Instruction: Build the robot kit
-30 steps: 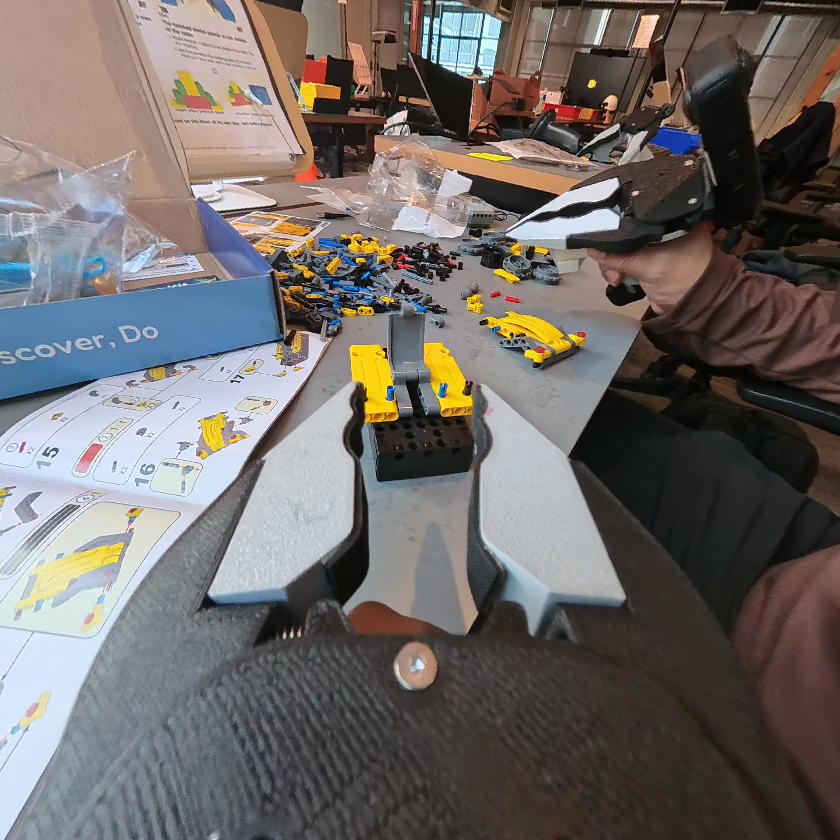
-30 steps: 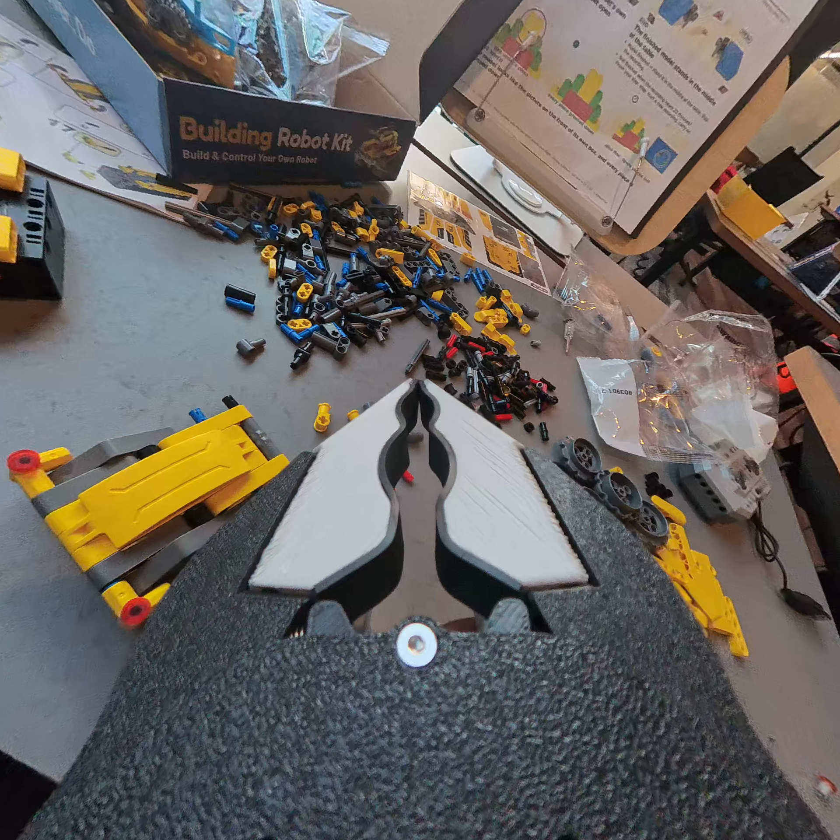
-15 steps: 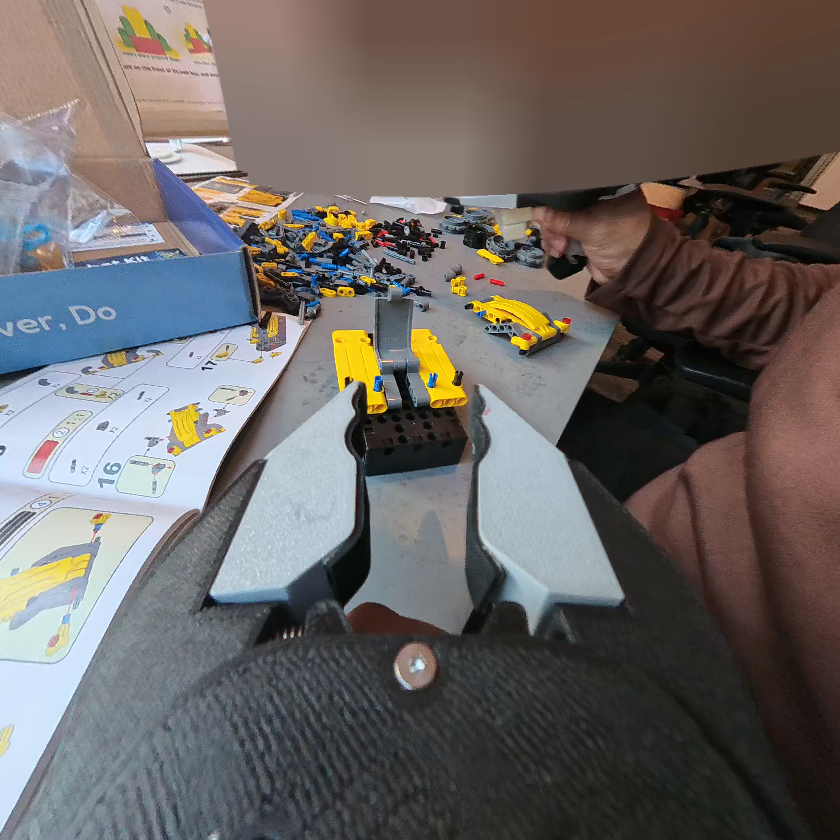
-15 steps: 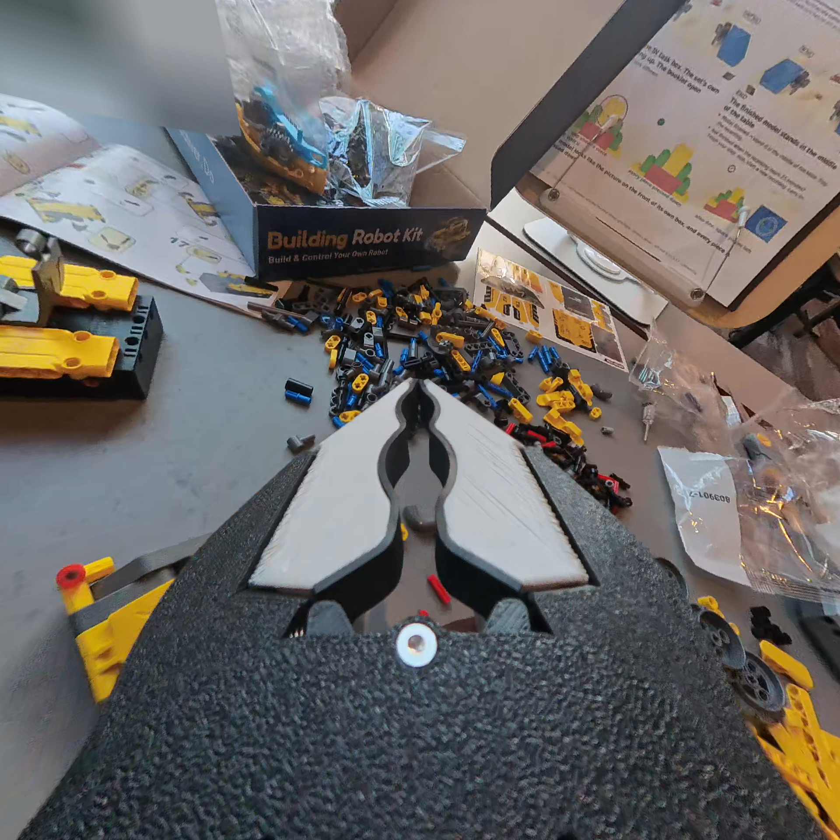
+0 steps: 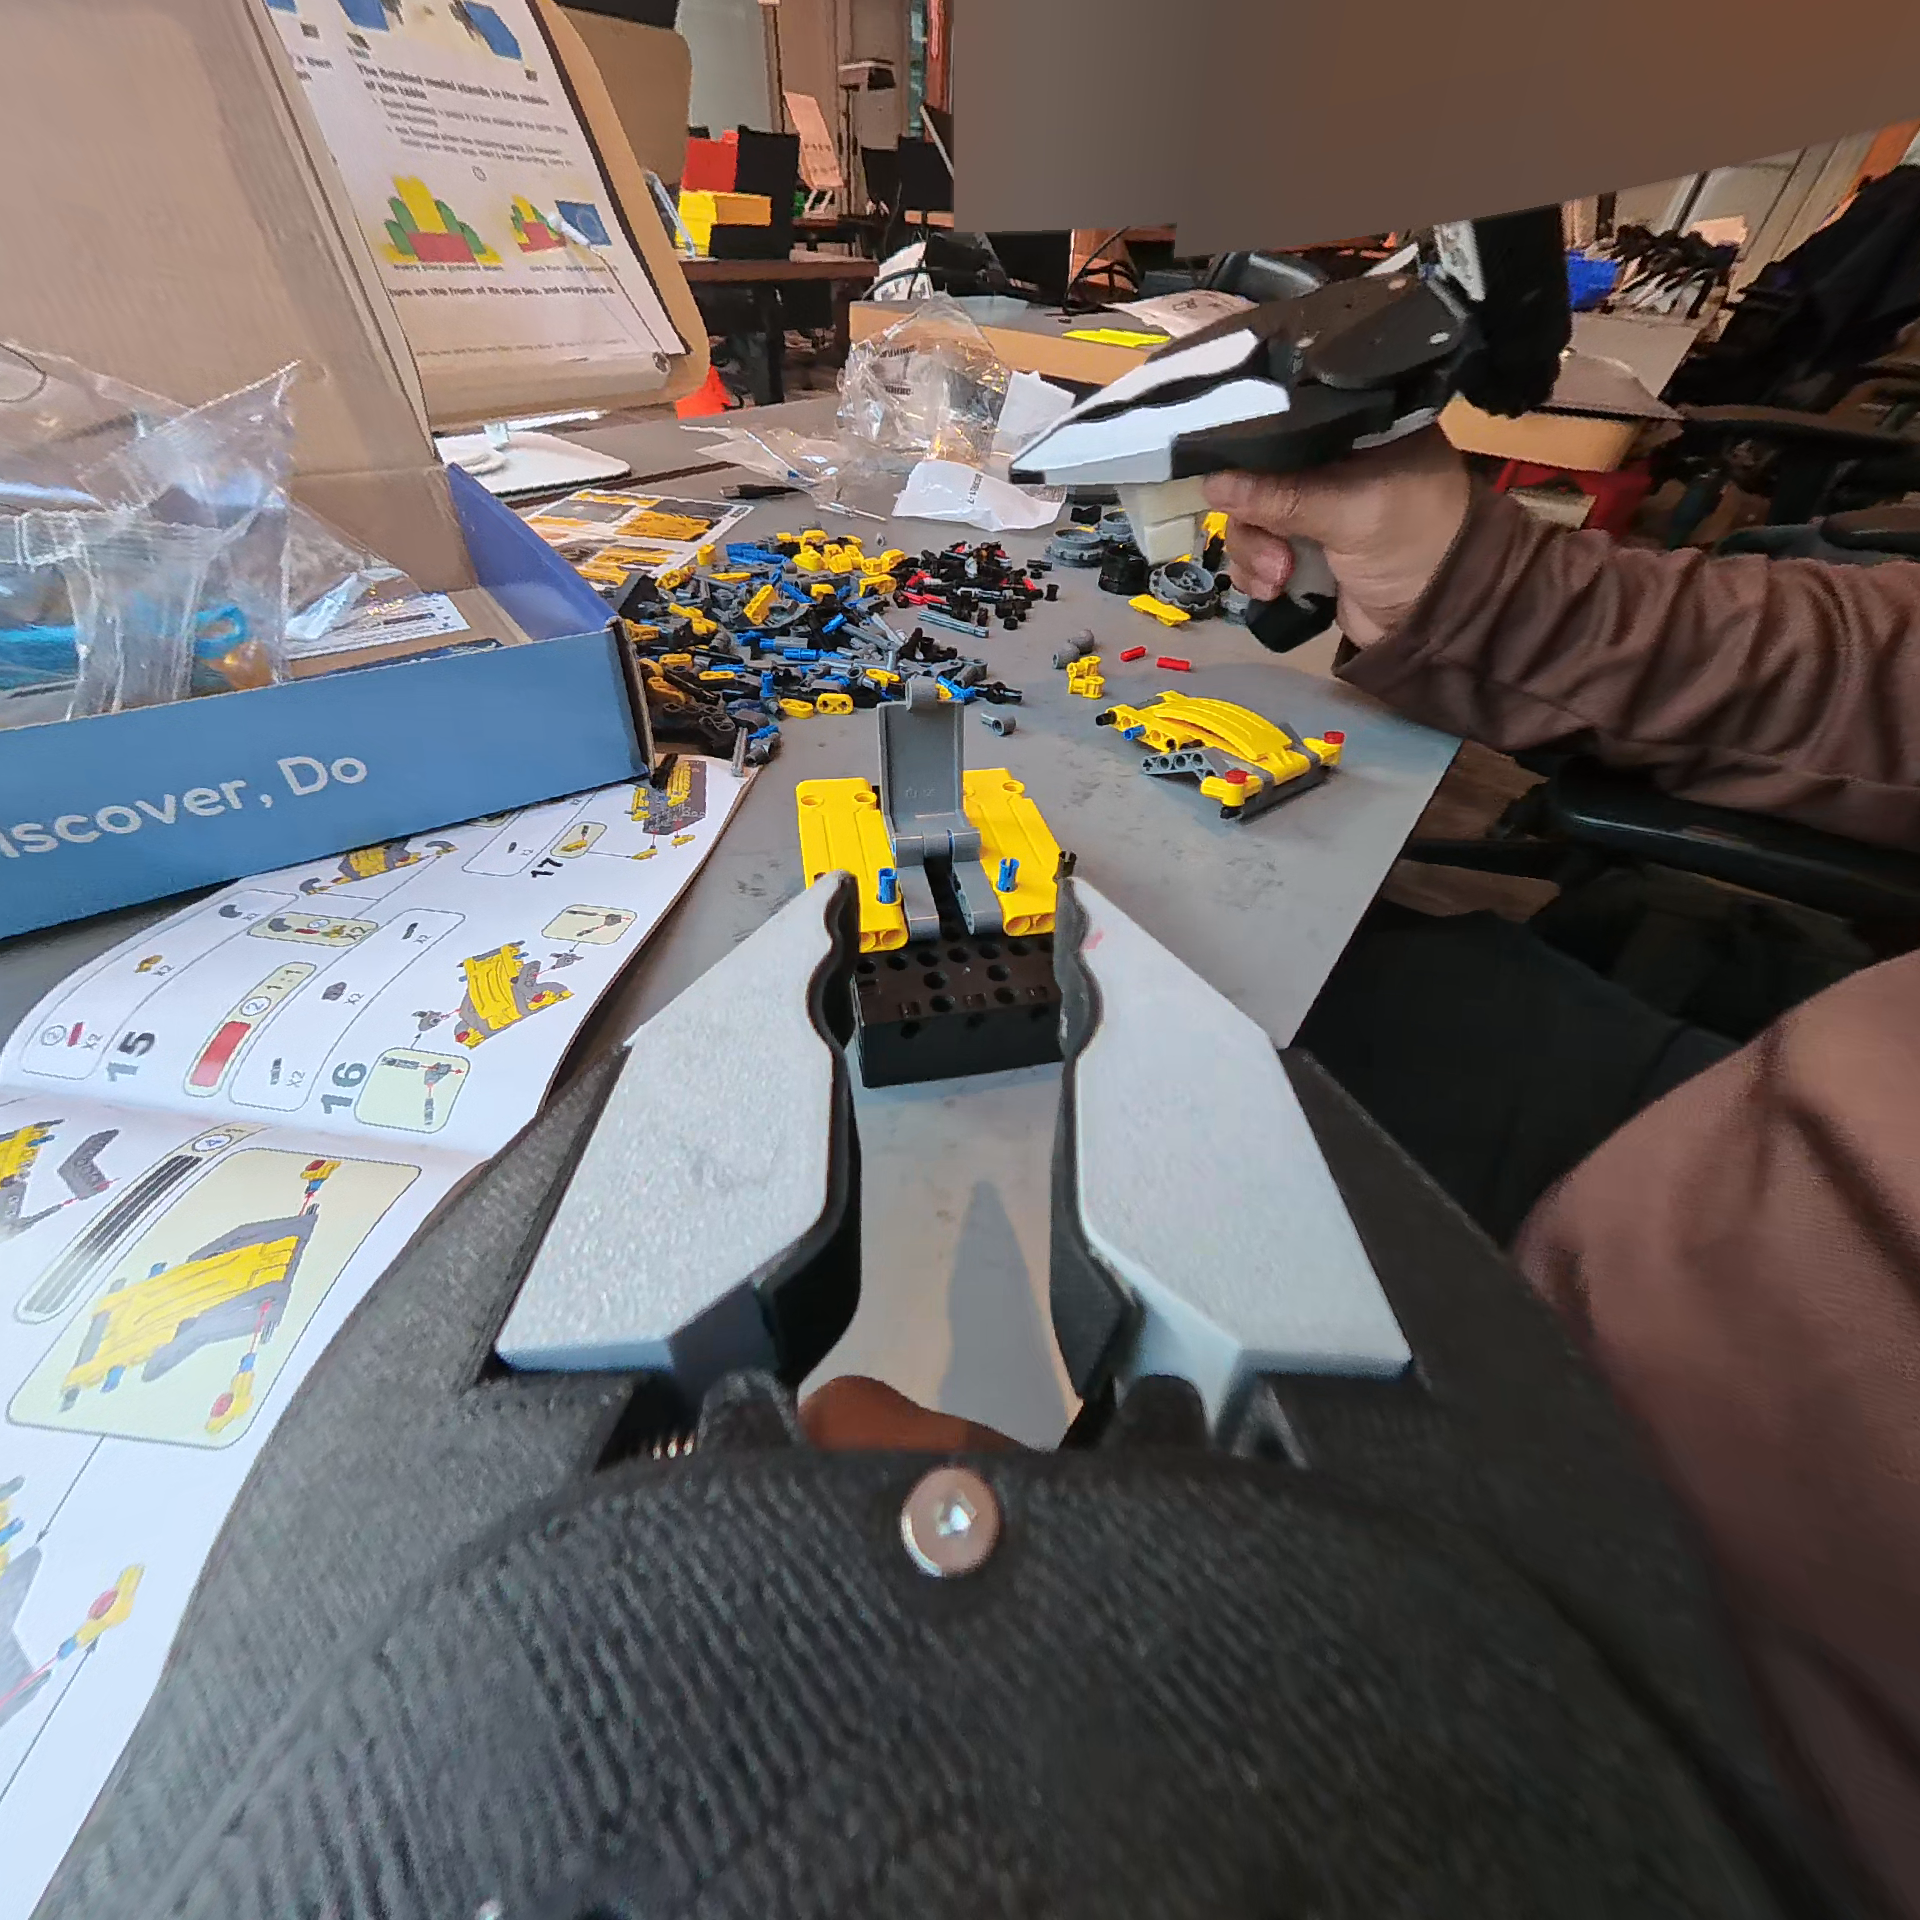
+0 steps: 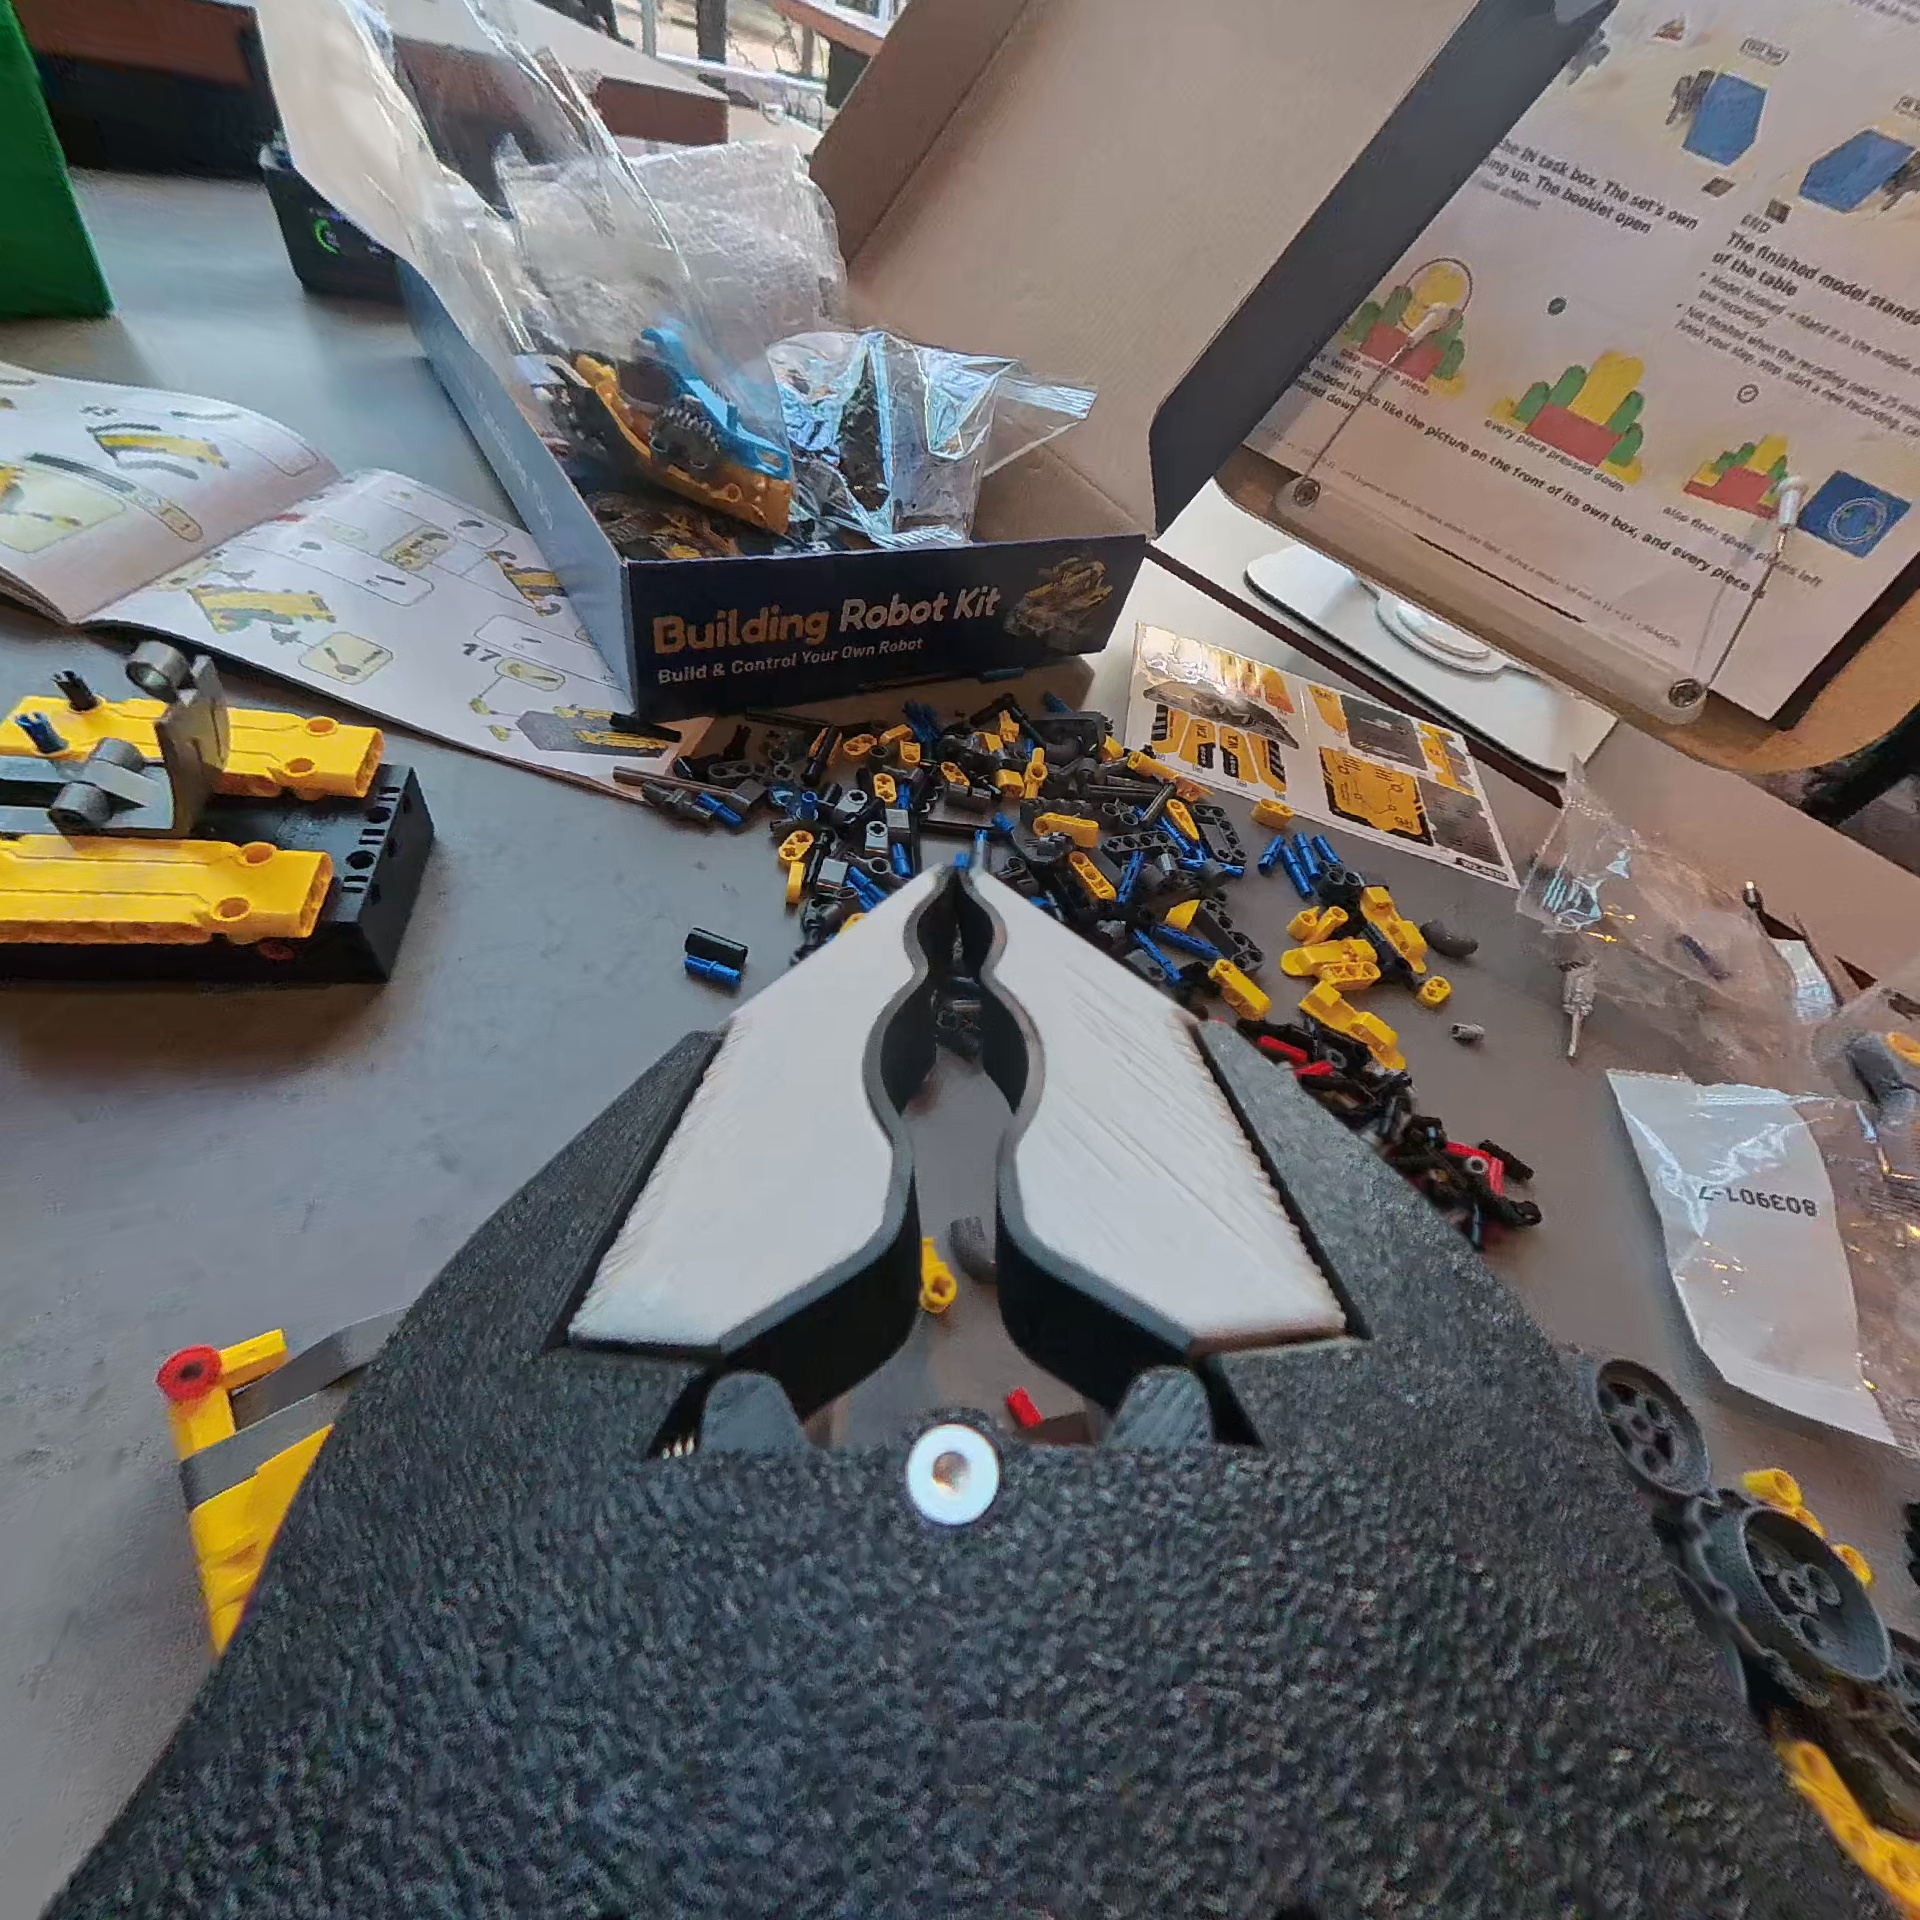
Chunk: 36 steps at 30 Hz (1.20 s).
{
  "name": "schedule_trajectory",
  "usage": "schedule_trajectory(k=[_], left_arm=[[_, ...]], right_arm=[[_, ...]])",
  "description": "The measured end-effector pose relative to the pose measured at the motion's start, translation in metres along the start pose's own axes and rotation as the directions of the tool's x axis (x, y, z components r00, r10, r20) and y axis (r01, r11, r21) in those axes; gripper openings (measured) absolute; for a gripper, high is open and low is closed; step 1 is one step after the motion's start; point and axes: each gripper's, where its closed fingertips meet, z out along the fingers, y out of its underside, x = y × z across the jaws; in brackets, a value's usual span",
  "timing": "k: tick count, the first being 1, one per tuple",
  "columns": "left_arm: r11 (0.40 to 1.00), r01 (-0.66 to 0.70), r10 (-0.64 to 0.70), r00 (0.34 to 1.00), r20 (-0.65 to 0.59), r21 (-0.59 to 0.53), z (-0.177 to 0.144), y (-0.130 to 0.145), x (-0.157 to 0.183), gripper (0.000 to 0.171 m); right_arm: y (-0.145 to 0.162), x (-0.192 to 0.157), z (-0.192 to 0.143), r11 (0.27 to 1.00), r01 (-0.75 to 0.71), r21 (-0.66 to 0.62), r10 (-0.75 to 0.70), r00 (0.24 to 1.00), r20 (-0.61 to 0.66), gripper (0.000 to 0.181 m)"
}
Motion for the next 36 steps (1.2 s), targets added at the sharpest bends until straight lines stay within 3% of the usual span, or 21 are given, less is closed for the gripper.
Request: schedule_trajectory(k=[4,10,14,17,25,29,36], left_arm=[[0.999,0.006,-0.006,1.000,0.004,-0.036,0.003,0.004,-0.001,0.040],[0.991,-0.088,0.089,0.996,0.005,-0.096,0.009,0.011,0.007,0.033],[0.991,-0.065,0.073,0.996,0.060,-0.117,0.012,0.012,-0.001,0.036],[0.991,-0.017,0.029,0.996,0.088,-0.134,0.013,0.013,-0.008,0.042],[0.948,0.061,-0.016,0.989,0.144,-0.312,0.033,0.033,-0.008,0.068],[0.930,0.085,-0.024,0.984,0.174,-0.357,0.049,0.037,-0.009,0.083],[0.883,0.100,-0.034,0.988,0.151,-0.459,0.061,0.052,-0.006,0.076]], right_arm=[[-0.004,-0.005,-0.006,0.999,-0.027,0.019,0.026,0.999,0.032,0.000],[0.000,-0.015,-0.010,0.997,-0.079,0.016,0.077,0.991,0.105,0.000],[-0.004,-0.008,-0.024,0.999,-0.052,0.009,0.051,0.995,0.089,0.000],[0.005,-0.005,-0.039,0.998,-0.041,-0.041,0.045,0.994,0.103,0.000],[0.054,0.003,-0.074,0.968,-0.040,-0.248,0.084,0.982,0.169,0.004],[0.064,-0.006,-0.064,0.948,-0.045,-0.314,0.119,0.968,0.220,0.014],[0.084,-0.005,-0.028,0.910,0.063,-0.410,0.054,0.962,0.269,0.014]])
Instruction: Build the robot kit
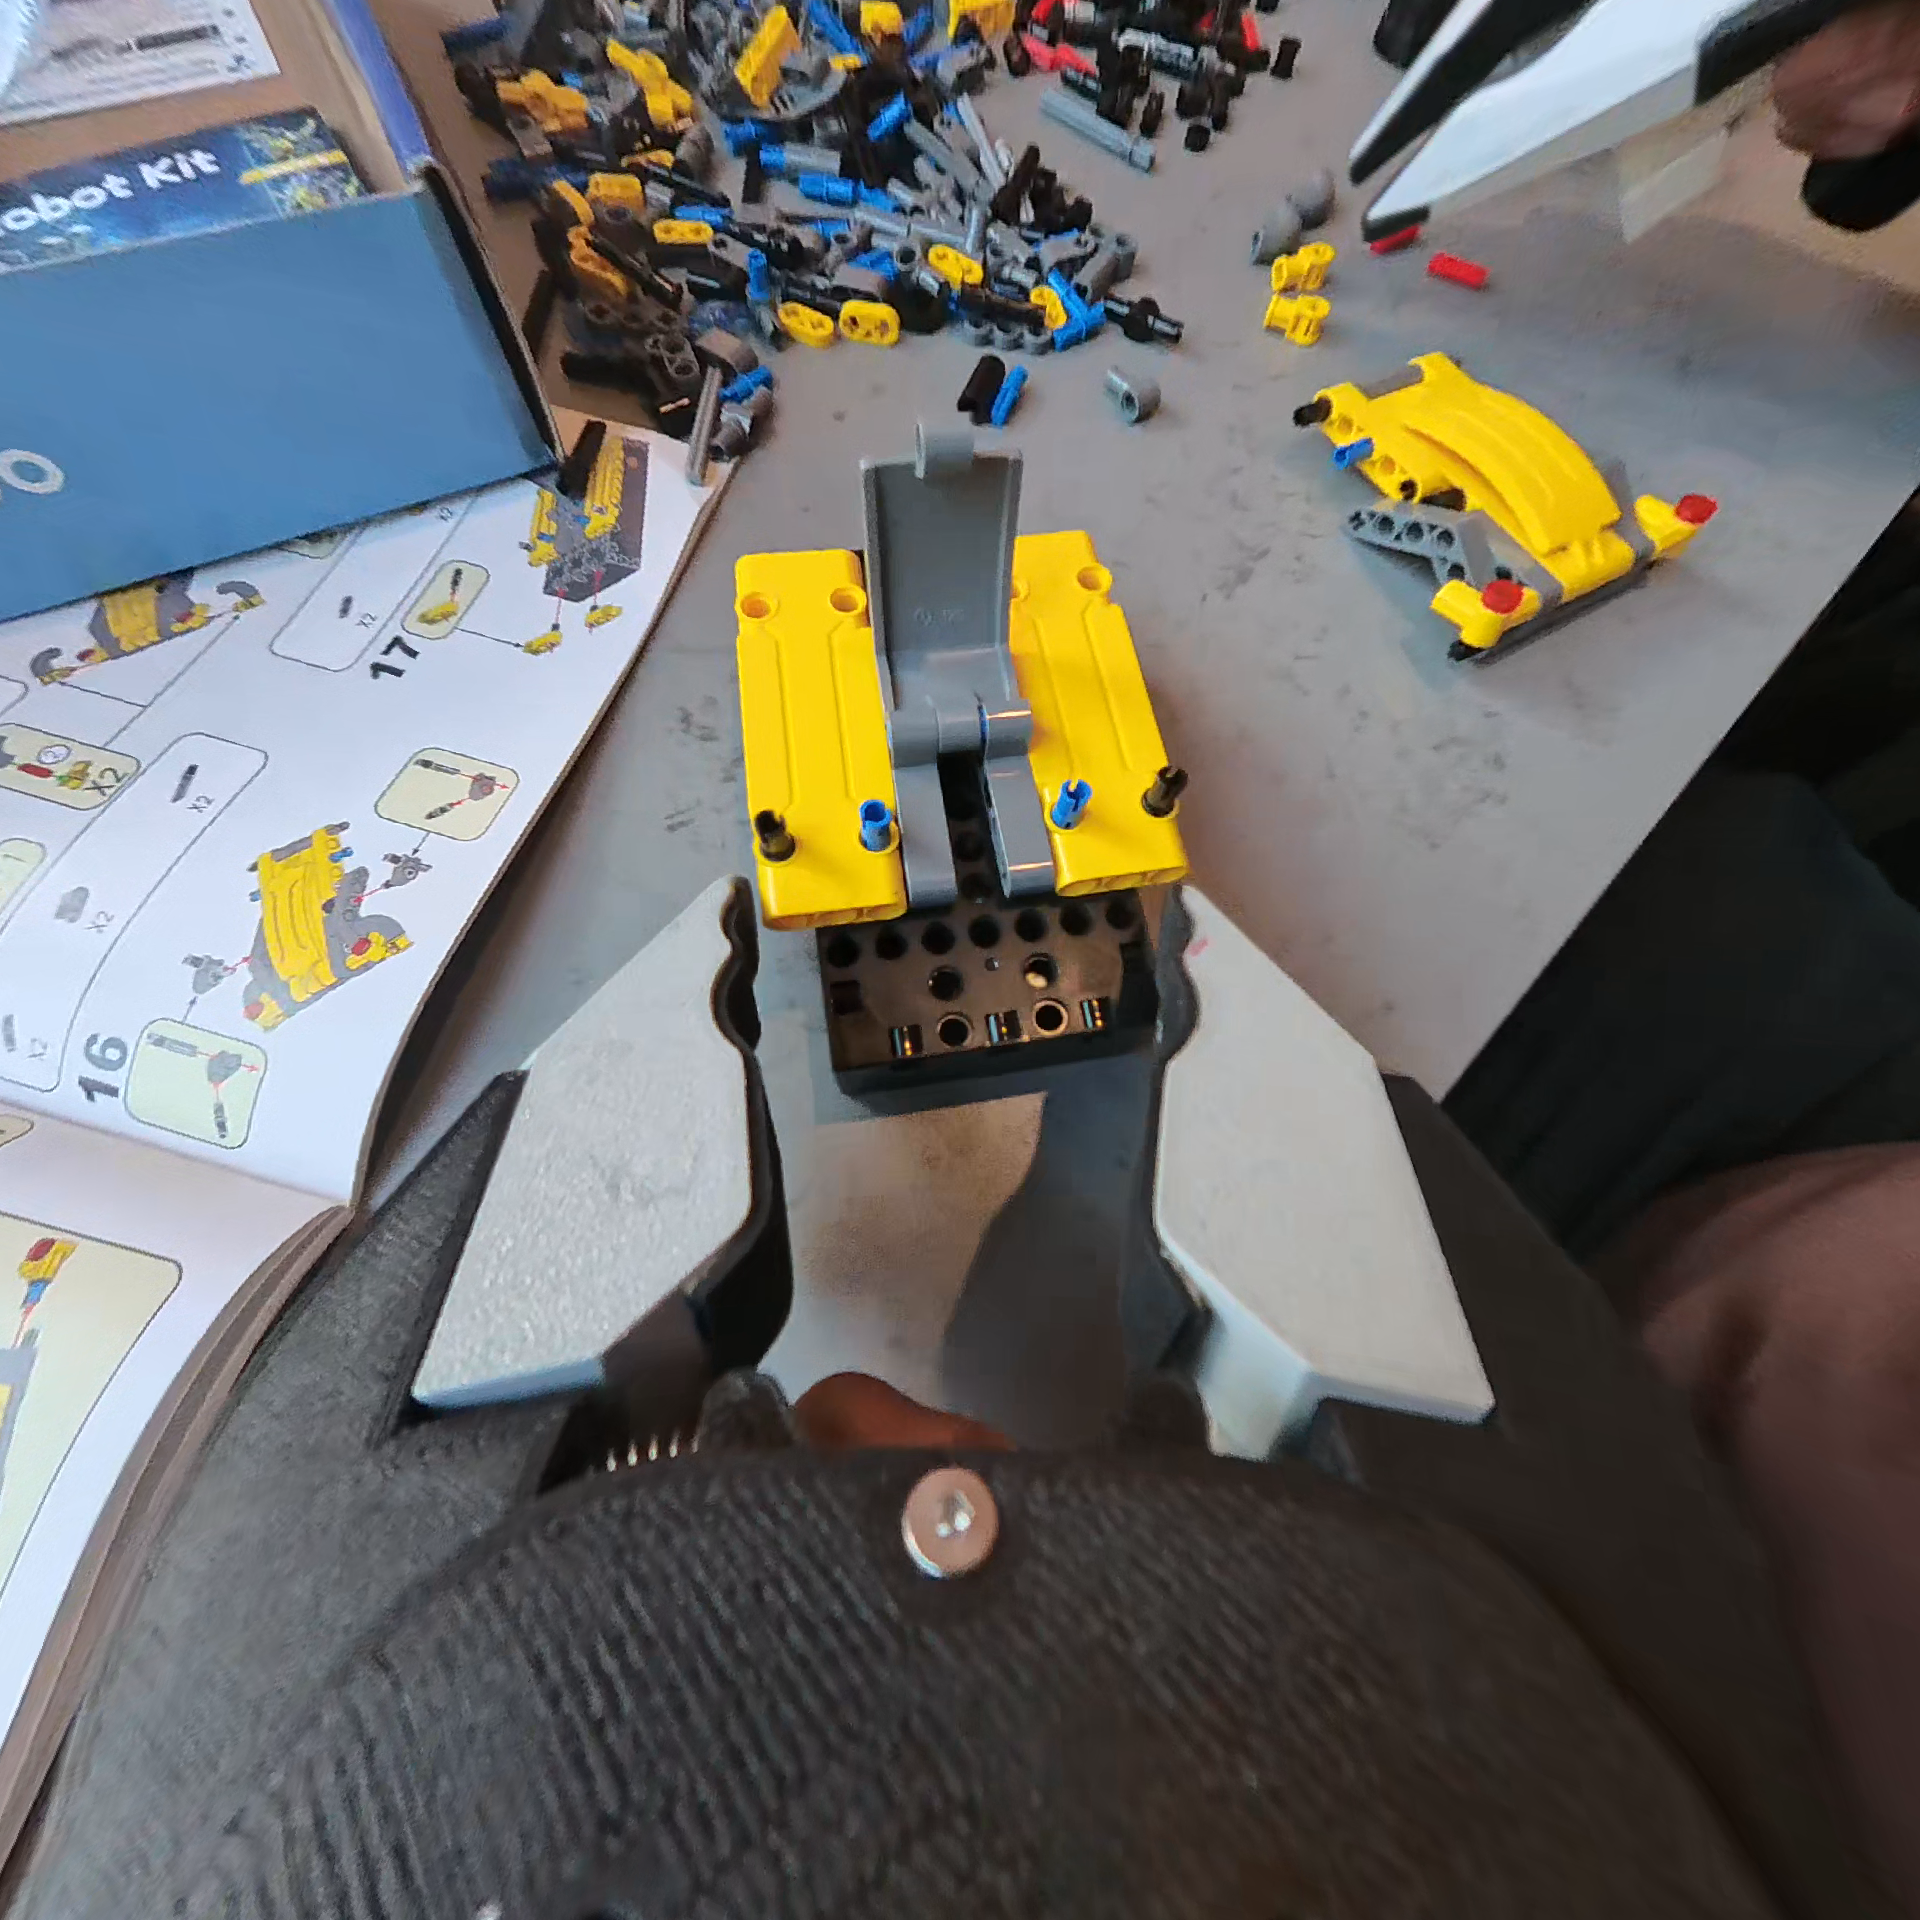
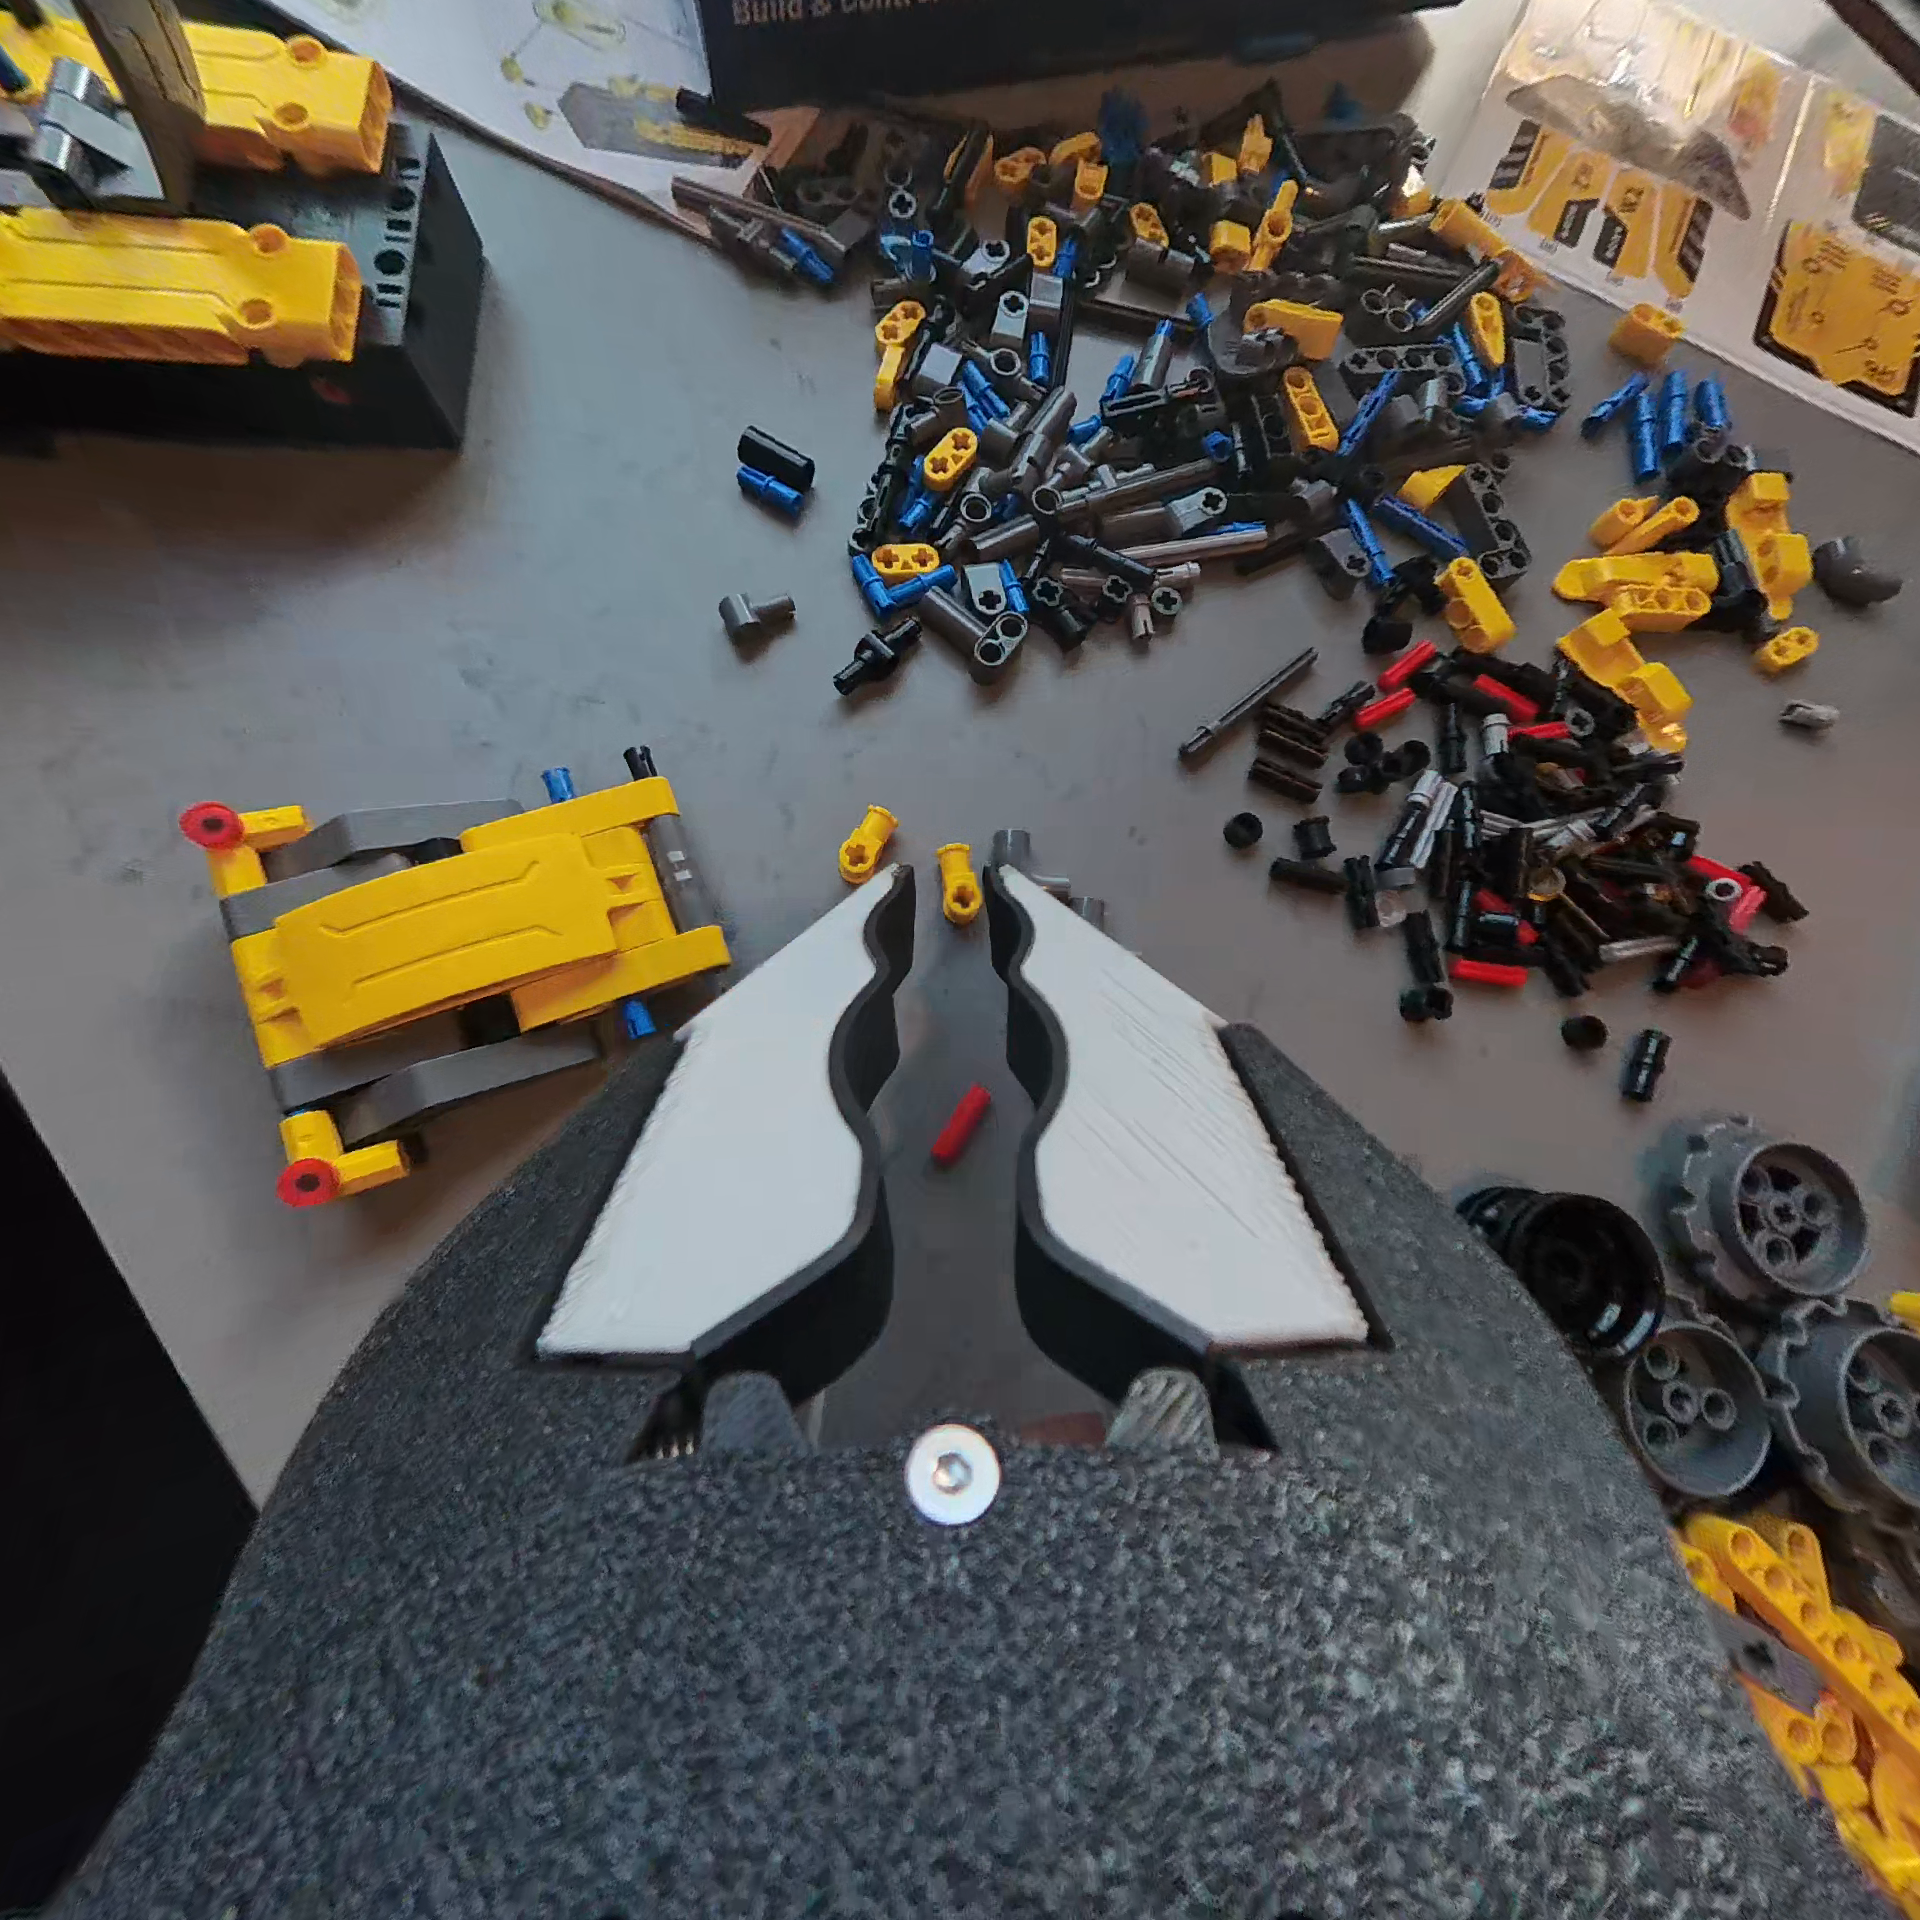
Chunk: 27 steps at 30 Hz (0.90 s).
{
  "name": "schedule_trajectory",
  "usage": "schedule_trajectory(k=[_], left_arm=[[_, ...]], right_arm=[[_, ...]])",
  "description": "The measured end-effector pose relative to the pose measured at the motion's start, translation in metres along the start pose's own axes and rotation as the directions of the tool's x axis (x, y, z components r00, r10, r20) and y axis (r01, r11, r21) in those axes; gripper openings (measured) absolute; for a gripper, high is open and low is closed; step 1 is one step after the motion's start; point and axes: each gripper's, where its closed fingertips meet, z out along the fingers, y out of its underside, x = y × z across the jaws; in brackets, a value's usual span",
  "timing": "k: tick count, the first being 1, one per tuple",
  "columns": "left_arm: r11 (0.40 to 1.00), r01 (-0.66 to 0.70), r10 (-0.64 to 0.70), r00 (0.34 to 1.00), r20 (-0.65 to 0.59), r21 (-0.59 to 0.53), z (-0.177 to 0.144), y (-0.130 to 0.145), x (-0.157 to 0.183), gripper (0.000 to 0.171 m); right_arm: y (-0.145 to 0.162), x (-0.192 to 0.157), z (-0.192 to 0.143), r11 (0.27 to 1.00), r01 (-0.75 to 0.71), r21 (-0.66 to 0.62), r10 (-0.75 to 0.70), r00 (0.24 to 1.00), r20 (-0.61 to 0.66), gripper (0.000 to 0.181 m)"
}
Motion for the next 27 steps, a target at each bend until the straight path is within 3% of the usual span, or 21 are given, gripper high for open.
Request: schedule_trajectory(k=[5,13,21,27], left_arm=[[0.998,-0.002,0.001,1.000,-0.010,-0.066,0.008,0.006,0.002,0.079],[0.998,0.036,-0.033,0.998,0.048,-0.059,0.005,0.007,-0.010,0.077],[0.999,0.035,-0.035,0.997,0.072,0.007,-0.012,0.011,-0.020,0.076],[0.994,0.057,-0.059,0.998,0.016,0.090,-0.019,0.002,-0.016,0.068]], right_arm=[[0.011,0.003,0.015,0.997,-0.006,-0.081,0.010,0.999,0.048,0.013],[-0.005,-0.011,0.008,0.999,-0.031,-0.036,0.033,0.997,0.076,0.008],[-0.052,-0.084,0.007,0.998,0.045,0.049,-0.054,0.978,0.201,0.008],[-0.054,-0.130,0.040,0.981,0.196,-0.009,-0.185,0.939,0.290,0.008]])
